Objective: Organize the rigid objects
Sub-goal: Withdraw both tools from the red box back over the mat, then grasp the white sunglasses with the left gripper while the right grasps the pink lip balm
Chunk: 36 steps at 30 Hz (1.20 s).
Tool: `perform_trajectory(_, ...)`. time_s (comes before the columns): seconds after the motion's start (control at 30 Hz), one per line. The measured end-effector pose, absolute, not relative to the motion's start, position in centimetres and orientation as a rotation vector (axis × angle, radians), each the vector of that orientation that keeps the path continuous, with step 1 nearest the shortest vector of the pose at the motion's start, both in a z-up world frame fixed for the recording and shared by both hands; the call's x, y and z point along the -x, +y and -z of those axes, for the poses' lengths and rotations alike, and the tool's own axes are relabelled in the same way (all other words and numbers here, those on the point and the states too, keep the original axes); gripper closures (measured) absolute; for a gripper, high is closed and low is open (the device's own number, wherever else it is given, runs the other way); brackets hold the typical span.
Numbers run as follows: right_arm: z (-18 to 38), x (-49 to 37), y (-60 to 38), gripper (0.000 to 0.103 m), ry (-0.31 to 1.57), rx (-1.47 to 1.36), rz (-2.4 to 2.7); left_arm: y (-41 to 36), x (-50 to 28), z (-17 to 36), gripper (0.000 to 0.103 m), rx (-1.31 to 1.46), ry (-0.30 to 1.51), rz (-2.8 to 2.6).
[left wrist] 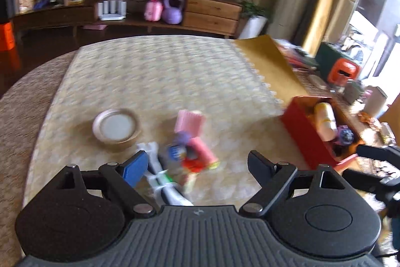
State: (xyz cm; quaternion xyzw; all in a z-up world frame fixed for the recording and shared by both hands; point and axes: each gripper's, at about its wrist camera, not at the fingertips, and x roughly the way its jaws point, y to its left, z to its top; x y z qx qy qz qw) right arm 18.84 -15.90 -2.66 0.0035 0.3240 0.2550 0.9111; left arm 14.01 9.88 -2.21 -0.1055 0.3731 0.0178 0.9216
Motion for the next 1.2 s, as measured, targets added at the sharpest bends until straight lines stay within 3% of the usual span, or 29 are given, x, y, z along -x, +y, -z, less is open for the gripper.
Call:
perform_trajectory(0.87, 6.9, -23.8, -8.1, 0.001, 0.765, 0.106, -0.569, 9.6, -12.9, 9.3, 0.016, 0.09, 0.79, -0.126)
perform_trajectory(1.13, 8.6, -25.8, -5.9, 0.015, 0.801, 0.162, -0.601, 8.2, -13.6, 10.9, 0.016, 0.017, 0.774, -0.108)
perform_trajectory(1.2, 8.9, -26.4, -5.3, 0.025, 0.815, 0.17, -0.61, 8.0, -13.9, 11.0, 0.016, 0.01, 0.768, -0.104)
